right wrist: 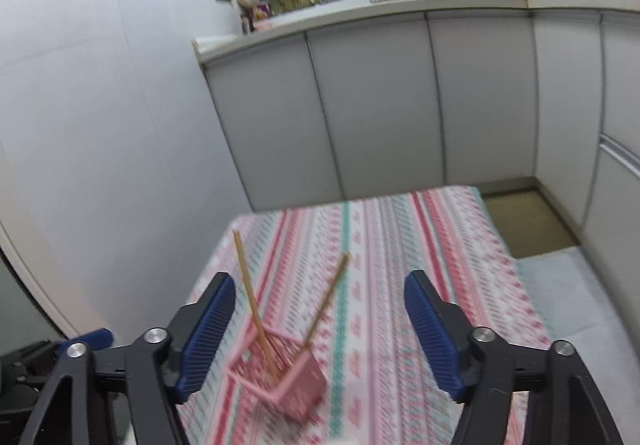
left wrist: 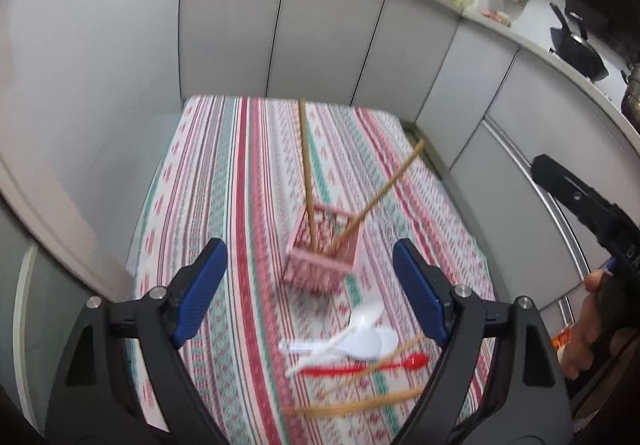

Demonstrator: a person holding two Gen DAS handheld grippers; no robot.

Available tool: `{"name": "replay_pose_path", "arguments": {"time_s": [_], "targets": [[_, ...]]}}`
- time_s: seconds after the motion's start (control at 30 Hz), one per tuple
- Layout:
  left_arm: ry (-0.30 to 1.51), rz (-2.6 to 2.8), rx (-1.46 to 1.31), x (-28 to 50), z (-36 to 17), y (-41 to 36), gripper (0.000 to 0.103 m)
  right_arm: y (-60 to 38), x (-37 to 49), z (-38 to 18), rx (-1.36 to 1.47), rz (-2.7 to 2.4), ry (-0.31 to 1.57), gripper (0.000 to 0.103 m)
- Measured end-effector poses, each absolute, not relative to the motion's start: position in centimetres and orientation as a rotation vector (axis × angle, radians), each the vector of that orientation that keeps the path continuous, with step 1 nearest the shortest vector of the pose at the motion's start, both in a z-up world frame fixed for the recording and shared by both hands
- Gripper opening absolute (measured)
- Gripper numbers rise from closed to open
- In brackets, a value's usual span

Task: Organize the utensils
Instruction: 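Move the left tool down to the loose chopsticks by the red spoon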

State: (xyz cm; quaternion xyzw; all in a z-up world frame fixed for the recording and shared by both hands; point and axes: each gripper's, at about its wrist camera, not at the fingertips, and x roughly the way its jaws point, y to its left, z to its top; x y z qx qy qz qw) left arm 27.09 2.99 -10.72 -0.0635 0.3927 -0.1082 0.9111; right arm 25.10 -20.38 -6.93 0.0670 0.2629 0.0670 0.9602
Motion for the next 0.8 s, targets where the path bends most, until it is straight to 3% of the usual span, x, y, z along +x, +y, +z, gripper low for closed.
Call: {"name": "replay_pose_path", "arguments": {"time_s": [0.13, 0.4, 0.57, 0.8], "targets": [[0.899, -0.252, -0.122, 26.2, -12.3, 3.0, 0.094, -21.0, 23.8, -8.0, 0.115, 0.106, 0.606, 0.085], [1.015, -0.285, -0.106, 25.6, -16.3, 2.6, 0.095, -22.1, 23.4, -12.9, 0.081, 0.071, 0.816, 0.09], [1.142, -0.293, -0.105, 25.7, -19.8, 2.1, 0.095, -24.1, 24.4, -18.1, 0.134, 0.016, 1.047, 0.09], [1.257, -0.39, 0.002, 24.9, -22.7, -1.4, 0.095, -26.4, 24.3, -22.4, 0.198, -0.003, 1.205, 0.09]]}}
